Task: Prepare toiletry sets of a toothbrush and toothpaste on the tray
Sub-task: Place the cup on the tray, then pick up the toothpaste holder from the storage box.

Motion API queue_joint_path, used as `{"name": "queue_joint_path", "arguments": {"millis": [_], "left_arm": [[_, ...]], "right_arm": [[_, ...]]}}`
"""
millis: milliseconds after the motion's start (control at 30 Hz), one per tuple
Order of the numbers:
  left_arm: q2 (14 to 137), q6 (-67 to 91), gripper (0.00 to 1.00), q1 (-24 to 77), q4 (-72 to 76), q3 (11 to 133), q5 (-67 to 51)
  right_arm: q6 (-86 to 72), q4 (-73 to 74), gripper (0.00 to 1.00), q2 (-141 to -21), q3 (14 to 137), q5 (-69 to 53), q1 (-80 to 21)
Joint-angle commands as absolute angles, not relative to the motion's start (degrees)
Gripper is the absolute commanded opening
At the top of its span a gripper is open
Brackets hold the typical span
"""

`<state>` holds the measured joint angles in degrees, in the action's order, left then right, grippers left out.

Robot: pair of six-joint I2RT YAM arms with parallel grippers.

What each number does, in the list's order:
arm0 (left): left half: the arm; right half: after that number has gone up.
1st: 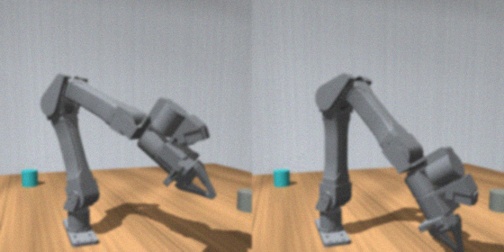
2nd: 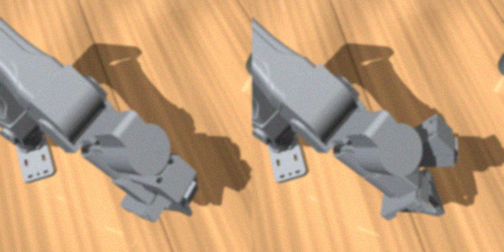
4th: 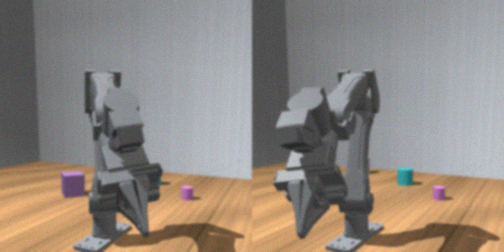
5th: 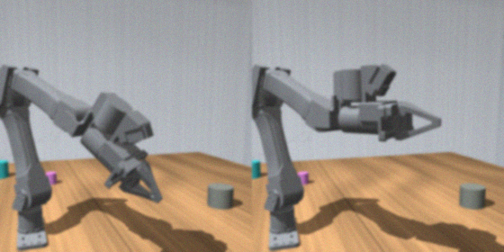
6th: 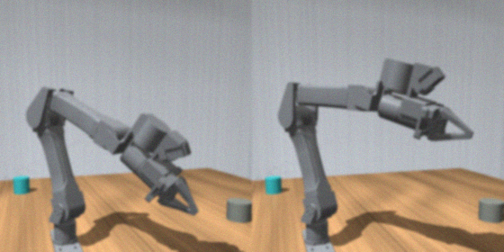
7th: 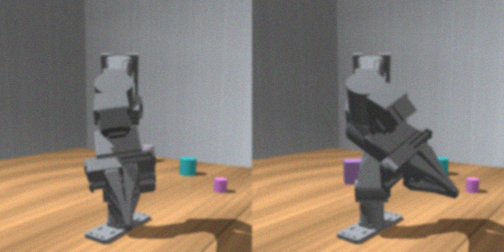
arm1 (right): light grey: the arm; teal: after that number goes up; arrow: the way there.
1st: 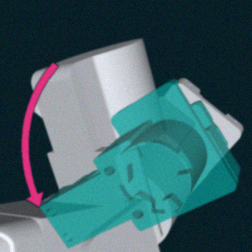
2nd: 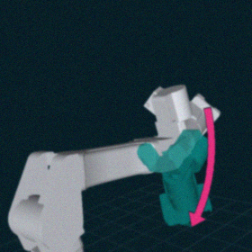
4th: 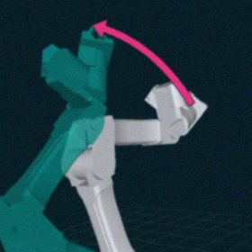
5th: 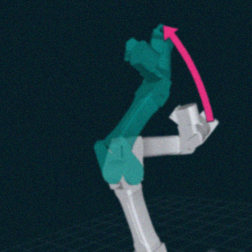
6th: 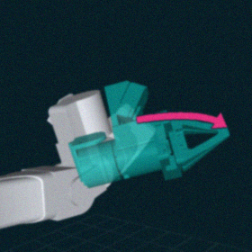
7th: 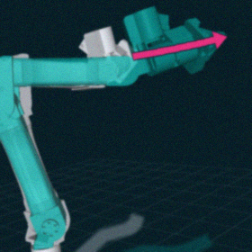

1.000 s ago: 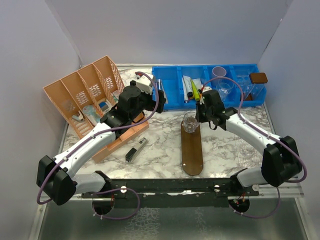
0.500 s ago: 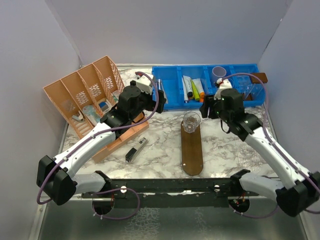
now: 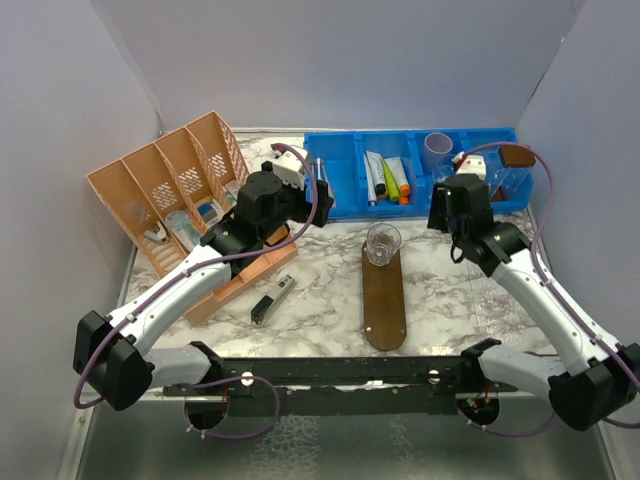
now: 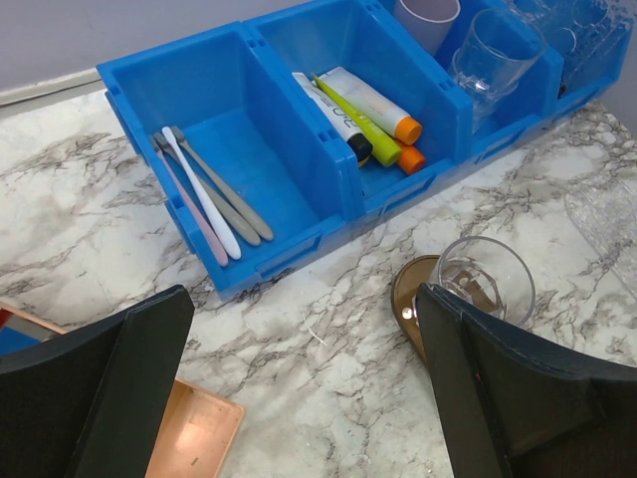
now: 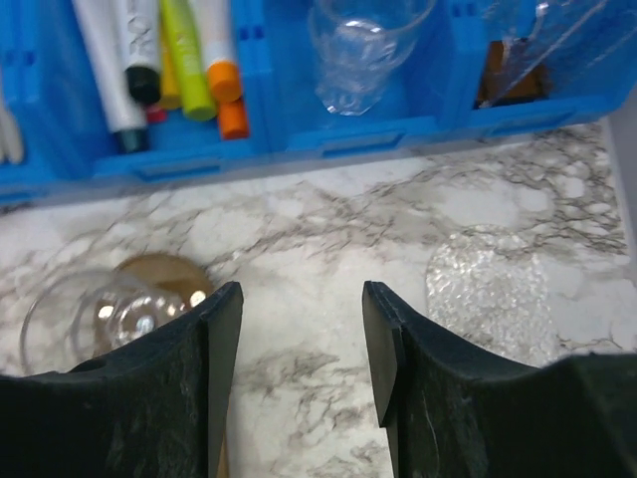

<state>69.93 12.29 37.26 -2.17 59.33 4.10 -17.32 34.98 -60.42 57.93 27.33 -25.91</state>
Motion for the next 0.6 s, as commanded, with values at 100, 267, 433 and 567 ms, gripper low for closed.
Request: {"name": "queue_joint_path", "arguments": {"millis": [100, 267, 433, 567], "left_arm": [[68.96, 12.72, 0.99, 37.56, -2.47, 60.91, 3.58], [68.56, 12.78, 0.99, 37.53, -2.33, 60.84, 3.36], [68.38, 12.83, 0.99, 37.53, -2.31, 60.82, 3.32], [68.16, 12.82, 0.99, 37.53, -2.37, 60.81, 3.38]], "right_arm": [[-18.92, 28.29, 0.47, -72.49, 68.77, 26.26, -10.78], [-28.29, 27.87, 0.43, -84.23, 78.46, 27.84, -6.45], [-40.32, 37.70, 0.42, -101.52, 97.05, 36.44, -4.39], [-51.05, 51.72, 0.42, -115.02, 117.14, 41.18, -2.58]]}}
